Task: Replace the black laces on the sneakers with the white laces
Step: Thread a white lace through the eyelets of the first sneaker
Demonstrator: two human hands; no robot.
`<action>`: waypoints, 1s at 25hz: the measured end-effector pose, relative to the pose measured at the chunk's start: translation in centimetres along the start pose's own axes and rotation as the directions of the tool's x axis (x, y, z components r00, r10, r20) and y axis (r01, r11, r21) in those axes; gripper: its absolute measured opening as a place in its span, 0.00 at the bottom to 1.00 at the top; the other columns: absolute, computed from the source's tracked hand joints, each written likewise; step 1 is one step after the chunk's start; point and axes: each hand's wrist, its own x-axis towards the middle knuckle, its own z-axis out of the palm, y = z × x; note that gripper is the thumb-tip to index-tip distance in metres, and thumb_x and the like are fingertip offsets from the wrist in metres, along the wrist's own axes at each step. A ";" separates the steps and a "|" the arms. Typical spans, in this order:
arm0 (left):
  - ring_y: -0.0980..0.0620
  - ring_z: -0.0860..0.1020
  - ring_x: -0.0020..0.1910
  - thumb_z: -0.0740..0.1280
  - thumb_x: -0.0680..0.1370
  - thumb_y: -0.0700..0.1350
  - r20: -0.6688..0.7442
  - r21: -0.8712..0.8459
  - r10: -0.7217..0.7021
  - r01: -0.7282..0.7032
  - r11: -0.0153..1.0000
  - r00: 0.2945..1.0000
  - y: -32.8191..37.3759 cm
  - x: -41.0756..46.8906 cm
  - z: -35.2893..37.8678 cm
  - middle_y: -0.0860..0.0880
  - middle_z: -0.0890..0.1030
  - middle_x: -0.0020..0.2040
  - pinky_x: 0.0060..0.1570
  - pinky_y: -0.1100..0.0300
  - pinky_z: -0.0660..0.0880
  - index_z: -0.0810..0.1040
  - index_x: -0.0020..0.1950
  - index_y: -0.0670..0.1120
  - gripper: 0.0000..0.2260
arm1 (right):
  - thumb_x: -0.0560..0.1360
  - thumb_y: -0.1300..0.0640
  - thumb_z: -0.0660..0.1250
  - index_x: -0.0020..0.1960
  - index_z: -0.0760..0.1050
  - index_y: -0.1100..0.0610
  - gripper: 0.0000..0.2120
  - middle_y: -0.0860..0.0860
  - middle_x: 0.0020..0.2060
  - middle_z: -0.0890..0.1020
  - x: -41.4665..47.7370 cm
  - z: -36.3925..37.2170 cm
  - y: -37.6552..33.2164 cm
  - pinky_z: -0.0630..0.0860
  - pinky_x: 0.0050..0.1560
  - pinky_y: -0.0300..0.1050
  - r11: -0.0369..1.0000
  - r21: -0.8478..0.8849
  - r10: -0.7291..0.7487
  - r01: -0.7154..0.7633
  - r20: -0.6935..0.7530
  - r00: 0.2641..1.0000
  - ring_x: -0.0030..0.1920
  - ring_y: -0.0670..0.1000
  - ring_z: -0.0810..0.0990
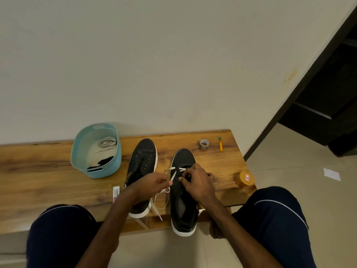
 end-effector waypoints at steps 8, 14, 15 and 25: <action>0.54 0.77 0.33 0.60 0.83 0.44 -0.076 0.016 -0.206 0.208 0.978 0.976 -0.2 -0.2 2.5 0.49 0.79 0.39 0.31 0.62 0.76 0.76 0.47 0.43 0.09 | 0.76 0.43 0.69 0.52 0.80 0.45 0.08 0.44 0.54 0.74 0.1 -0.8 -0.8 0.63 0.64 0.57 0.996 -0.086 0.033 -0.031 0.024 0.999 0.56 0.47 0.75; 0.47 0.80 0.51 0.66 0.80 0.43 -0.419 0.483 0.008 0.216 0.849 0.908 0.7 1.7 4.1 0.46 0.79 0.55 0.47 0.55 0.79 0.69 0.61 0.45 0.12 | 0.75 0.44 0.70 0.54 0.79 0.45 0.09 0.44 0.56 0.74 0.1 -1.0 -0.8 0.61 0.67 0.59 0.994 -0.109 0.030 -0.026 0.039 0.999 0.57 0.47 0.75; 0.48 0.77 0.56 0.66 0.80 0.45 -0.468 0.547 0.056 0.240 0.802 0.882 0.8 2.2 4.1 0.46 0.77 0.59 0.47 0.57 0.79 0.67 0.65 0.46 0.16 | 0.75 0.45 0.70 0.54 0.79 0.46 0.09 0.44 0.56 0.74 0.2 -1.0 -0.8 0.61 0.67 0.59 0.994 -0.102 0.032 -0.028 0.042 0.999 0.57 0.47 0.75; 0.52 0.74 0.43 0.58 0.82 0.51 -0.537 0.235 0.012 0.136 0.963 0.844 -0.2 5.1 2.5 0.47 0.75 0.47 0.39 0.54 0.71 0.76 0.44 0.46 0.13 | 0.75 0.45 0.71 0.54 0.79 0.46 0.09 0.44 0.55 0.74 0.6 -0.9 -0.9 0.62 0.65 0.59 0.996 -0.084 0.040 -0.034 0.071 0.997 0.57 0.47 0.75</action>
